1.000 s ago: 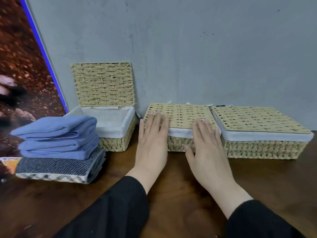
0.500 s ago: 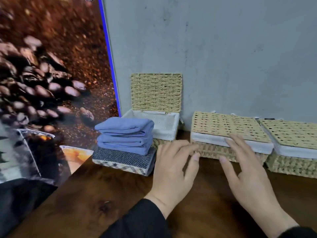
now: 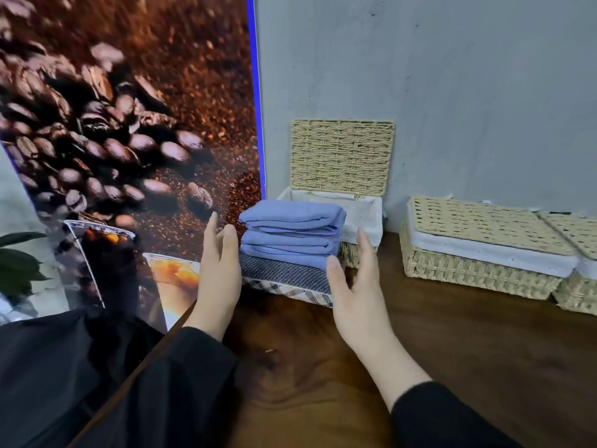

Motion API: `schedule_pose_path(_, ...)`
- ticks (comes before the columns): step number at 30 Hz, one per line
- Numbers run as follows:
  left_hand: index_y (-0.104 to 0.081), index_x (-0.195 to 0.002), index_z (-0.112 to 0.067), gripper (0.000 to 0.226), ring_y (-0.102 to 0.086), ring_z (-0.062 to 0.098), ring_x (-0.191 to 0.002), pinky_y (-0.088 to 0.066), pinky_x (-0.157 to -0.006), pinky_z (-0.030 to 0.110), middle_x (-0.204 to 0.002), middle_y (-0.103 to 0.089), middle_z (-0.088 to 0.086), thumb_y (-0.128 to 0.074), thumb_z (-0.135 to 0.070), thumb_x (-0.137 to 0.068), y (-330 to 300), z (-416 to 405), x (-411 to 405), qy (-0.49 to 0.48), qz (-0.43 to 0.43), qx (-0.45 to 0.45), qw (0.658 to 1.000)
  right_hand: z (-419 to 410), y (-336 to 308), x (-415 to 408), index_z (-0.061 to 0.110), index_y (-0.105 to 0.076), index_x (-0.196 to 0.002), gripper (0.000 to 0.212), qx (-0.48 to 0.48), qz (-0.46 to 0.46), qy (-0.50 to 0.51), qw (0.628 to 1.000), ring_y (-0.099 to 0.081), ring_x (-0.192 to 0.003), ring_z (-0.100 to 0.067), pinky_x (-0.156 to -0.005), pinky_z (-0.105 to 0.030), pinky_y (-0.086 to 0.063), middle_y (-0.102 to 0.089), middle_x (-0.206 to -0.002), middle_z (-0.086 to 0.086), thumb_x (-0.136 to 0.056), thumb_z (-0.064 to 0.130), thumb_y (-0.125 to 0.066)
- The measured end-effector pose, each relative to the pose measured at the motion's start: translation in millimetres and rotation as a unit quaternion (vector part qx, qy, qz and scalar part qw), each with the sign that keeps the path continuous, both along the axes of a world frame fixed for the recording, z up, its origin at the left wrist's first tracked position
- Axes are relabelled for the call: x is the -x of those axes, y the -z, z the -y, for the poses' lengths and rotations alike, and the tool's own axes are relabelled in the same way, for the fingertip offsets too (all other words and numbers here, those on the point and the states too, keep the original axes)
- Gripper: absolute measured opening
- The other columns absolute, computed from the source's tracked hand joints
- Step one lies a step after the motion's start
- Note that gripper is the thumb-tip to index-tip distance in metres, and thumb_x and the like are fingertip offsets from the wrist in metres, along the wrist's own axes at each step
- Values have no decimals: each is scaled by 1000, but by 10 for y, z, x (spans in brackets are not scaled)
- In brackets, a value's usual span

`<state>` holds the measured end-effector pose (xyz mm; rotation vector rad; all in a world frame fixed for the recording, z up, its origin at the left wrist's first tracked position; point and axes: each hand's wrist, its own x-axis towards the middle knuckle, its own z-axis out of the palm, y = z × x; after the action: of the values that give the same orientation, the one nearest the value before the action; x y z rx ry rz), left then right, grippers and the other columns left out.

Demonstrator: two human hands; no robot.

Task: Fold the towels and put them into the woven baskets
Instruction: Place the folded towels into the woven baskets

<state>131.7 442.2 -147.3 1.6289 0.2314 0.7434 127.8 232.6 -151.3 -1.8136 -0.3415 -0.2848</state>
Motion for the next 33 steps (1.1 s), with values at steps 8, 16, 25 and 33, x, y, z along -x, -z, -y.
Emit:
schedule_pose_path(8,-41,-150,-44,47,-41,-14,-132,-30,-114,21,-148,-44,-28,-37,-55,-105,-21,51,-62,110,-4,28,994,-306,11,-214,45,-10,-159,70,-27,18,-27,999,-22,-149,2,-123,-36,-29,-21,-163,23,-101,52,-48)
schedule_pose_path(16,-50,-147,-36,47,-46,-7,-134,-32,-120,35,-143,-54,-23,-36,-54,-106,-20,284,118,154,-2,47,987,-37,31,66,49,-21,-155,68,-40,11,-24,999,-29,-147,0,-120,-43,-35,-29,-159,23,-94,68,-45)
schedule_pose_path(25,-38,-151,-44,69,-41,-10,-136,-30,-121,34,-148,-46,-29,-40,-78,-91,23,1391,471,251,-54,3,966,1130,-51,459,59,-32,-140,52,-56,-5,47,997,-49,-126,9,-102,-21,-48,-48,-142,27,-90,65,-47)
schedule_pose_path(33,-26,-145,-58,65,-32,-20,-134,-30,-111,12,-143,-36,-43,-36,-76,-83,-21,2653,375,339,-78,-38,937,2345,-80,496,44,-39,-143,58,-62,5,137,989,-55,-119,8,-94,-23,-48,-55,-133,25,-88,62,-45)
